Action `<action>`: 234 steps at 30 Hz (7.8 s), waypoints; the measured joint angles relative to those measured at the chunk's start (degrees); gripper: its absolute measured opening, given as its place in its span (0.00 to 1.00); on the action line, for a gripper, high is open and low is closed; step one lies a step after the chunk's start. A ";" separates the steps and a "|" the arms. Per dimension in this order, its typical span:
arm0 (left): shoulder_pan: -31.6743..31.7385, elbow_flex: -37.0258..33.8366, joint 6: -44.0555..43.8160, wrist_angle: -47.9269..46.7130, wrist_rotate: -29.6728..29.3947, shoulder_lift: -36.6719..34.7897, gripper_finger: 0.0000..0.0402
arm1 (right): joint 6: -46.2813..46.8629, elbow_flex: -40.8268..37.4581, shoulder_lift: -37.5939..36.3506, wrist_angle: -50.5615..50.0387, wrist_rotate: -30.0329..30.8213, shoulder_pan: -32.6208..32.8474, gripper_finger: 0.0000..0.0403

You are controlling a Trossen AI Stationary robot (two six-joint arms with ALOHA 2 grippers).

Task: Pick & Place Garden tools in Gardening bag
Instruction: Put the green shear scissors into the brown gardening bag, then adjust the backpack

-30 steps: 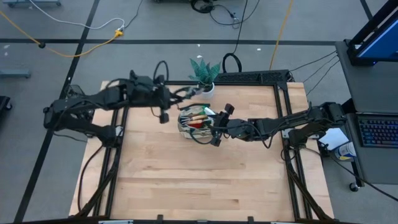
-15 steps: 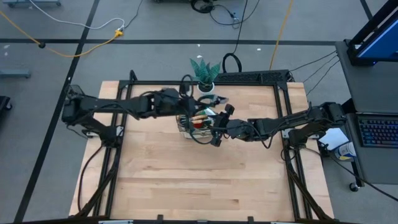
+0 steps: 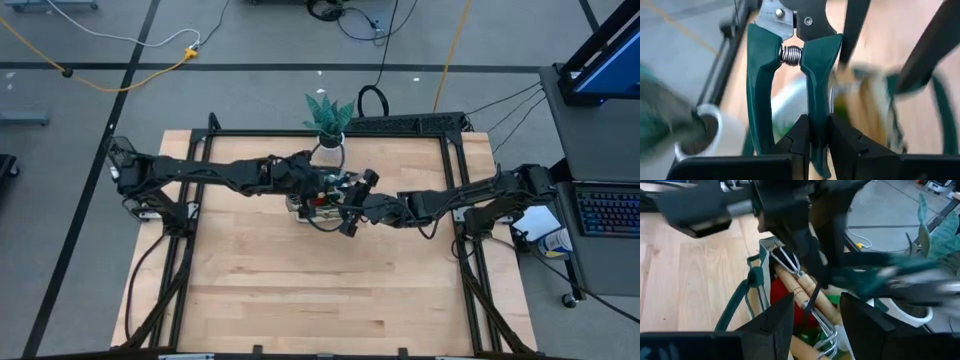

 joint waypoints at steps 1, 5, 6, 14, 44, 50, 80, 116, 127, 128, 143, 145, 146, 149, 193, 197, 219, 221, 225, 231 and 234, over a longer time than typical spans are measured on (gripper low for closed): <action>0.05 0.00 -0.23 -1.57 -0.68 0.41 0.12 | -0.07 0.00 0.00 -0.12 0.07 0.00 0.37; -0.04 -0.07 -0.28 -6.49 -3.46 1.16 0.12 | -0.09 0.00 0.00 -0.56 0.17 0.00 0.37; -0.06 -0.07 -0.39 -7.14 -3.66 1.06 0.12 | -0.09 0.00 0.00 -0.55 0.18 0.00 0.37; -0.06 0.00 -2.17 -12.88 -3.74 0.95 0.12 | -0.13 0.02 0.00 -0.12 0.19 0.00 0.37; -0.54 0.07 -2.33 -24.15 2.47 0.87 0.20 | -2.00 0.01 0.00 -0.14 0.20 -0.82 0.37; -0.56 0.07 -1.68 -24.24 2.39 0.87 0.22 | -1.44 -3.20 -0.05 0.23 0.24 -2.87 0.37; 0.38 -0.04 -2.20 -9.26 3.16 -4.22 0.22 | -14.19 -12.44 0.00 16.73 0.04 -3.93 0.37; 1.29 -0.10 -4.09 -12.23 2.24 -1.08 0.22 | -36.42 -12.95 -5.77 1.45 -22.57 -5.95 0.37; 1.29 -0.04 -3.86 -12.04 2.27 -1.14 0.22 | -43.71 -17.25 -5.81 7.89 -23.93 -8.12 0.16; 1.29 -0.04 -3.85 -11.79 2.27 -1.15 0.22 | -44.11 -17.25 -5.81 7.99 -23.94 -8.32 0.12; 1.75 0.02 -3.81 4.13 18.52 1.15 0.22 | -44.41 -17.31 -5.77 8.99 -23.78 -7.59 0.01; 1.73 0.02 -4.15 5.99 19.18 2.78 0.22 | -45.37 -17.31 -5.75 9.96 -23.83 -7.07 0.01; 1.77 0.02 -4.10 7.03 18.97 3.62 0.22 | -45.92 -17.31 -5.75 10.54 -23.81 -6.79 0.01; 1.84 0.02 -3.44 10.94 18.78 6.17 0.22 | -46.97 -17.31 -5.75 11.37 -23.80 -6.04 0.00; 0.31 -0.07 7.51 5.83 8.99 4.63 0.22 | -41.31 -17.27 -5.77 10.24 -20.87 -5.62 0.00; 0.22 -0.09 6.10 3.06 5.80 0.55 0.22 | -37.59 -17.27 -5.77 10.92 -20.83 -5.62 0.05; 5.86 0.02 -7.12 -17.58 -1.19 -6.71 0.22 | -32.29 -17.25 -5.81 18.99 -29.79 -5.29 0.37; 7.23 -0.01 -7.30 -17.11 0.21 -6.15 0.22 | -31.33 -17.25 -5.81 18.91 -29.92 -5.62 0.37; 9.29 0.07 -6.31 -16.39 6.89 -3.48 0.22 | -30.99 -17.25 -5.81 18.35 -29.94 -5.68 0.36; 9.88 -0.09 -3.63 -14.97 7.13 -0.31 0.22 | -31.45 -17.25 -5.81 18.74 -29.97 -5.66 0.33; 10.04 0.01 -3.10 -14.01 5.48 -0.07 0.22 | -31.98 -17.25 -5.81 18.67 -29.98 -5.66 0.29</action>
